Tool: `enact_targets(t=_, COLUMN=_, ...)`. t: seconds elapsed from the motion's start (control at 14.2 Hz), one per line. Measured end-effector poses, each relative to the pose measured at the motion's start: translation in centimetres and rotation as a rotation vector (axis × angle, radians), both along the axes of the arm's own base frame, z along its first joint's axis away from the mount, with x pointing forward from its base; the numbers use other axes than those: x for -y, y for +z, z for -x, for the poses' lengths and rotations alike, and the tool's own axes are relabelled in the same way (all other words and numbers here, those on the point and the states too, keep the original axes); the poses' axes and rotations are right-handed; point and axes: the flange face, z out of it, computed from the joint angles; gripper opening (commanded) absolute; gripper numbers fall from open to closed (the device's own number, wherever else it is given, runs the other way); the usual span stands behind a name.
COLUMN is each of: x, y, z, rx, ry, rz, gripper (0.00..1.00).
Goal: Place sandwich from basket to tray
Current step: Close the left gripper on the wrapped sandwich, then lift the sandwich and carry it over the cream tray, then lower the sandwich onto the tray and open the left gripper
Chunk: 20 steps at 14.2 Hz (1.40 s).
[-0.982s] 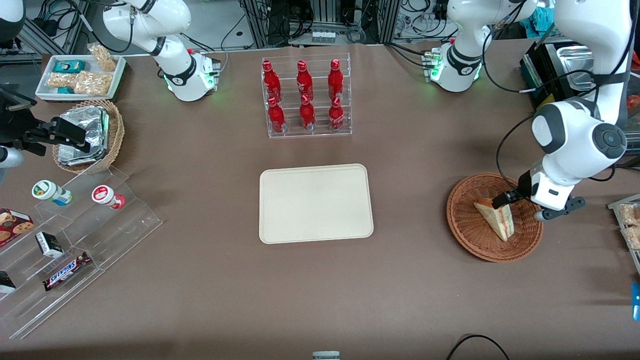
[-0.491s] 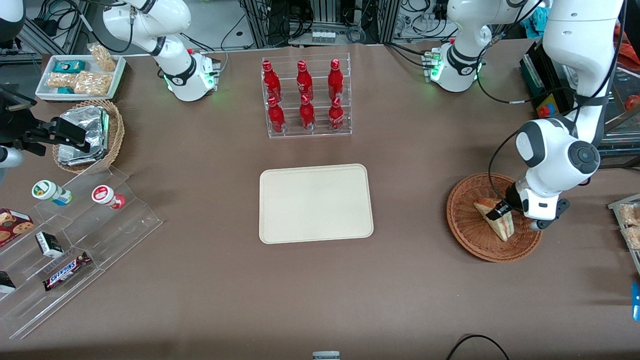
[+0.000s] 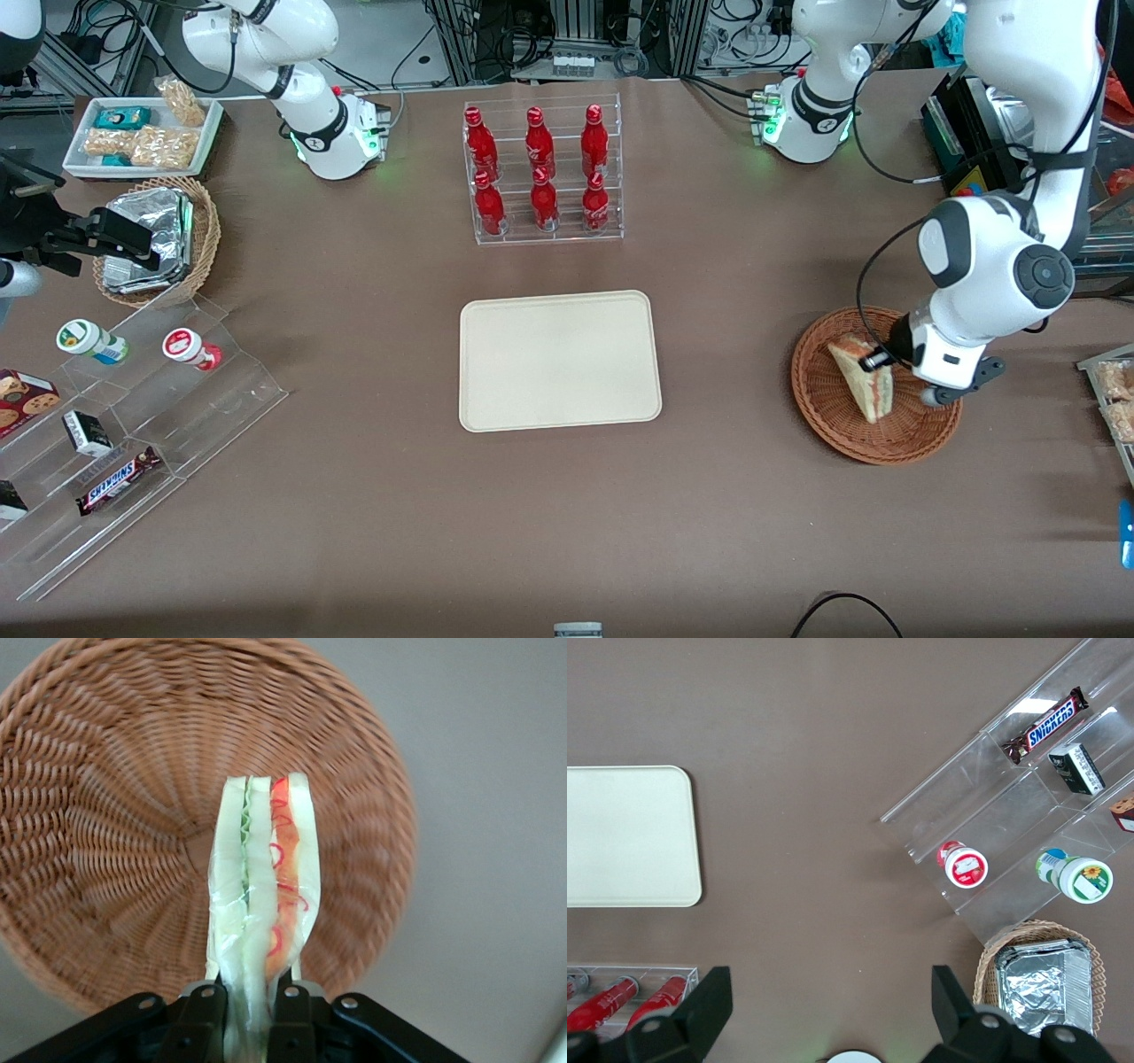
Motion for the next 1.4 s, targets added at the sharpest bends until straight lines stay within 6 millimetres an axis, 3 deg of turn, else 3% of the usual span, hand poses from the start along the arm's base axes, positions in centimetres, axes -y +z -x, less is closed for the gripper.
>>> enact_targets(t=0.14, x=5.2, y=2.5, z=-0.2, rx=0.006, ry=-0.148, rz=-0.044, gripper=0.05)
enact_targets(t=0.28, x=12.3, y=2.7, z=0.5, rx=0.016, ry=-0.259, rz=-0.052, gripper=0.04)
enact_targets(t=0.84, x=38.2, y=-2.9, z=4.2, rx=0.005, ry=-0.232, rz=0.000, gripper=0.03)
enact_targets(t=0.98, x=42.6, y=-4.2, z=5.4, rx=0.011, ry=-0.212, rz=0.005, gripper=0.03)
enact_targets(t=1.12, x=45.7, y=-5.3, z=6.5, rx=0.036, ry=-0.204, rz=0.023, gripper=0.03)
enact_targets(t=1.4, x=49.2, y=-8.3, z=8.4, rx=0.090, ry=-0.201, rz=0.065, gripper=0.06)
